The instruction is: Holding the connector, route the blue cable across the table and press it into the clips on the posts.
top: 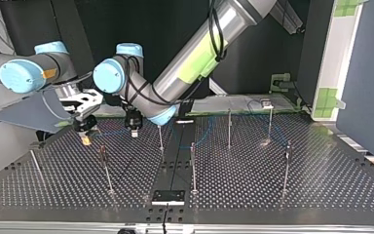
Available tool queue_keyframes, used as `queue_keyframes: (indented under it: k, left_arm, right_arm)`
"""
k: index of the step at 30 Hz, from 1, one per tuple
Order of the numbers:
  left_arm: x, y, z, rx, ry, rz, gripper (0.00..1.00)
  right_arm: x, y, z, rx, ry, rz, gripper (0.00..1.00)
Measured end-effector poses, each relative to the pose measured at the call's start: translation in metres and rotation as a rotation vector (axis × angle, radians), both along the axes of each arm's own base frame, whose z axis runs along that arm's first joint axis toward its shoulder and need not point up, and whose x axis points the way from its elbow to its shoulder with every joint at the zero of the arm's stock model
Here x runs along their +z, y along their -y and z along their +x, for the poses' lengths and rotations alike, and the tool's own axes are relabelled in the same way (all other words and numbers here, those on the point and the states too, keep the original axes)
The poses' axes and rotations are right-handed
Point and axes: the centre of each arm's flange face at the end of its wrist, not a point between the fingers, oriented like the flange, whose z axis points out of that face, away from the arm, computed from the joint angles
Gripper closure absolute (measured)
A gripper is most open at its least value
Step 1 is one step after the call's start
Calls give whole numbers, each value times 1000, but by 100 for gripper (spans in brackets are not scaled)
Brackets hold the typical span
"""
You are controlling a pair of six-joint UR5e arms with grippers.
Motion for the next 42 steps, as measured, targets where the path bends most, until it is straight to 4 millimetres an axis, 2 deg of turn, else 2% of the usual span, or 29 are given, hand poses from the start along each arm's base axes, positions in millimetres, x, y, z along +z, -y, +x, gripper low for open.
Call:
queue_keyframes:
  k: [13,24,30,35,42]
  left_arm:
    - [29,-4,-4,1,31,-25,99]
    - [40,-1,-12,-8,42,-37,99]
    - [57,0,-19,-16,58,-57,99]
    - [71,-3,-20,-15,79,-79,99]
    - [73,-2,-16,-30,104,-94,99]
  right_arm:
    - [39,-3,-11,-11,7,-20,100]
    - [73,-11,-19,14,20,-57,100]
    - [87,-14,-20,28,24,-72,100]
    - [90,-15,-20,36,25,-76,100]
    - [89,-13,-21,41,28,-73,100]
